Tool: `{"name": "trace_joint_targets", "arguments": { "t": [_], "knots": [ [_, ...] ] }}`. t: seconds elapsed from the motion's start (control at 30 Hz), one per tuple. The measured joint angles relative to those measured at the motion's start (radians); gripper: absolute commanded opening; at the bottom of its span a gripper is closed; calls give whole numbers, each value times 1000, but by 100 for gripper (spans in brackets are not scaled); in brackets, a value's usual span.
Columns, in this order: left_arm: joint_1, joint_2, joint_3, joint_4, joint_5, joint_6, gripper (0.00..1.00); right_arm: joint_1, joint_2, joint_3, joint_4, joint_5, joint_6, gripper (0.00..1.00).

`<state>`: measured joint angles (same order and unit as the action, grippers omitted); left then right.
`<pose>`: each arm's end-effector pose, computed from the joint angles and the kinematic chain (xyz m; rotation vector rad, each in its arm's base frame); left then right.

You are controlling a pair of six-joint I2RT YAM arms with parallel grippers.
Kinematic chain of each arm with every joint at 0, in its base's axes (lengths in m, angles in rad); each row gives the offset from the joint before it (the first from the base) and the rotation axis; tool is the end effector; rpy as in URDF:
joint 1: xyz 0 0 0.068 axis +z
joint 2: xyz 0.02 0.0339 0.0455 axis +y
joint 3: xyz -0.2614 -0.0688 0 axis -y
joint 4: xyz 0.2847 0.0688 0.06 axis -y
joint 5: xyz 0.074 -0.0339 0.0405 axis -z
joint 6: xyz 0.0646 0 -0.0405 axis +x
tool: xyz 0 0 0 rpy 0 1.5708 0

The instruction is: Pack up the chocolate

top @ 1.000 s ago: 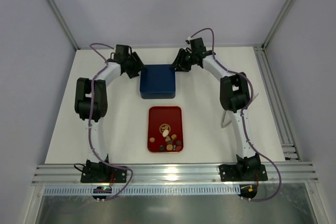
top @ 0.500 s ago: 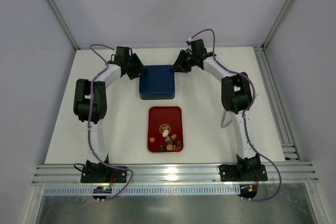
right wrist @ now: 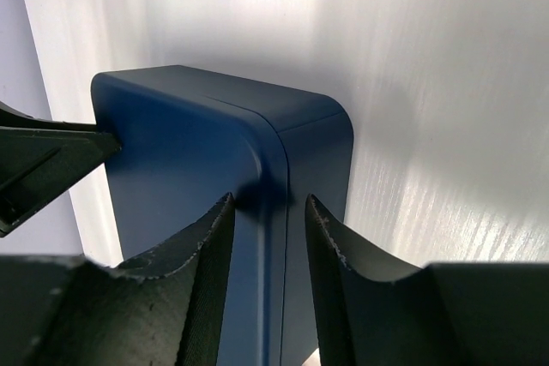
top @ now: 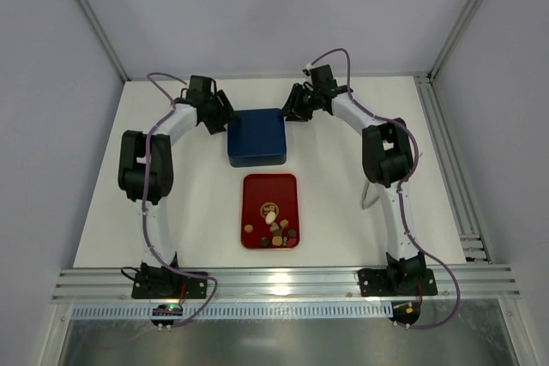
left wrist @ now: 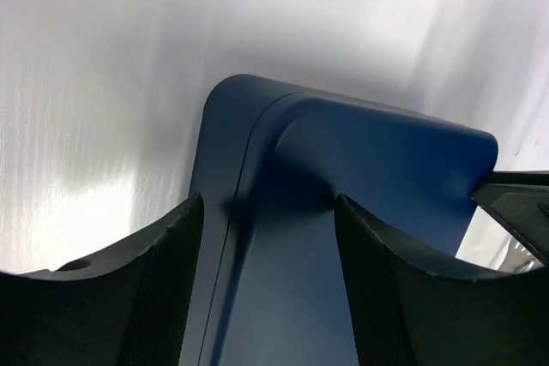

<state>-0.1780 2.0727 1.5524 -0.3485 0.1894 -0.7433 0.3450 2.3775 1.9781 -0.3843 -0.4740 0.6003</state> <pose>0.5011 -0.1025 0.1482 -0.6194 2.4473 -0.6253 0.5429 0.2264 0.1461 0.0686 2.4772 0.9964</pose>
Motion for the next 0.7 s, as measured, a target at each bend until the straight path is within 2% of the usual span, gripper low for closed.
{"name": "trace_joint_targets", "arguments": {
  "t": [0.23, 0.4, 0.57, 0.7],
  "knots": [
    [-4, 0, 61, -138, -31, 48, 78, -8, -28, 0, -25, 0, -3, 51],
    [-5, -24, 96, -230, -60, 92, 81, -20, -121, 0, -33, 2, -3, 57],
    [-5, -165, 100, -292, -64, 117, 82, -27, -342, -86, -4, 21, -9, 66],
    [-5, -376, 58, -296, -61, 139, 84, -28, -604, -286, 47, 72, -40, 70]
  ]
}}
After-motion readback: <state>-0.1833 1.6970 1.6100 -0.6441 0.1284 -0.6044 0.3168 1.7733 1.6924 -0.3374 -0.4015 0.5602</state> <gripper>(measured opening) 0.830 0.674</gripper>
